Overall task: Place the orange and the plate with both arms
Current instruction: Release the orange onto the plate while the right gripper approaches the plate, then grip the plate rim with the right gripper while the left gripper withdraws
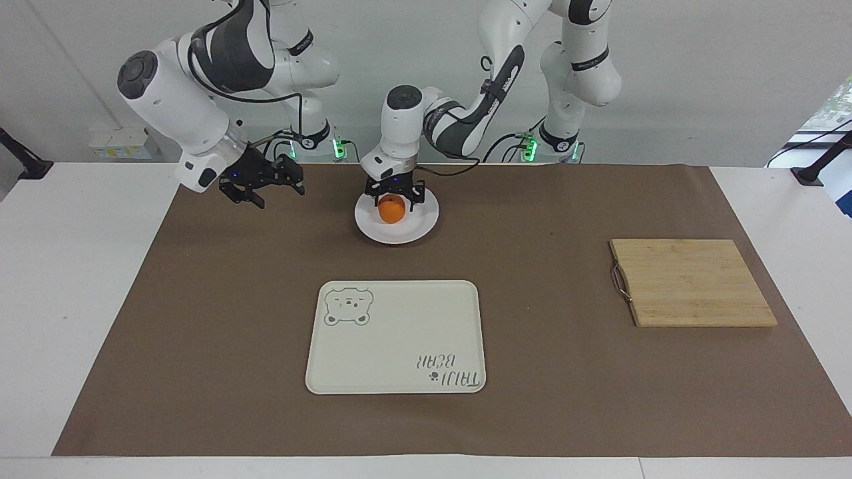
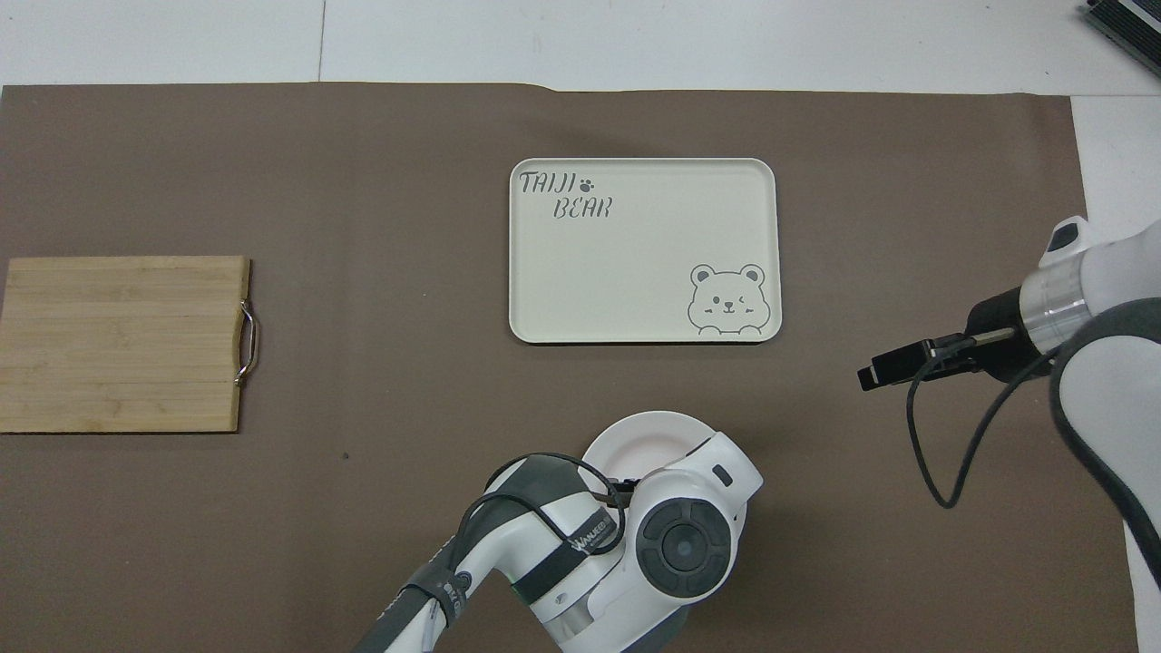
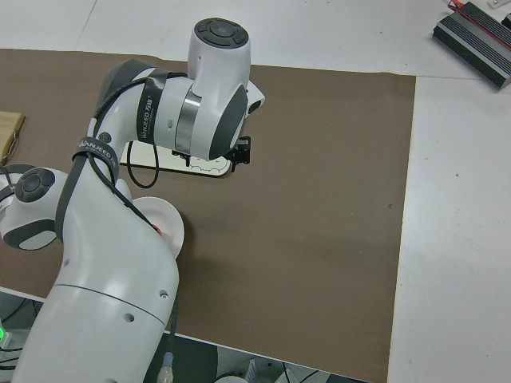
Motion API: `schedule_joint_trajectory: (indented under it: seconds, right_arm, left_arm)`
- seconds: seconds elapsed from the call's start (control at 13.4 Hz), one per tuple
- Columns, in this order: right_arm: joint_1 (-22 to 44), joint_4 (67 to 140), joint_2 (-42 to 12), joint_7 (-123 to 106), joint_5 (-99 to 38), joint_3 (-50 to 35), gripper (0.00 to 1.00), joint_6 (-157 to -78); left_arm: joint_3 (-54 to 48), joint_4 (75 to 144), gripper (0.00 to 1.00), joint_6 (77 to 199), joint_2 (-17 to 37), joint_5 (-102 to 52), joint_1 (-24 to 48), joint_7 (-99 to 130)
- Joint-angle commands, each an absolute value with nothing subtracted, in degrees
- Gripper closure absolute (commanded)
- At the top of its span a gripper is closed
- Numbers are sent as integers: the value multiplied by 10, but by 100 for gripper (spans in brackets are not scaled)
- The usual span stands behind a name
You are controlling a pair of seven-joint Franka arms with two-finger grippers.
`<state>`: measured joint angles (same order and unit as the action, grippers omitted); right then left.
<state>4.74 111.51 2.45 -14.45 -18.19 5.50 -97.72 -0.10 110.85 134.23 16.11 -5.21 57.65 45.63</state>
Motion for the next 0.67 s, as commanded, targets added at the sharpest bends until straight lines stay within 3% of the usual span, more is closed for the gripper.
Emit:
schedule_joint_trajectory:
  seconds: [0.0,0.22,0.6]
  right_arm:
    - [40,1185,32,-198,-224,54,0,-1016]
    - [43,1241,37,-208,-264,53,0,-1038]
    - [72,1339,20,-266,-379,54,0,-1096]
  left_arm:
    - [4,1109,0,1282,96,-55,542,453]
    - [9,1114,0,1213,76,-9,471,421]
    - [9,1172,0,1220,51,-4,300,247]
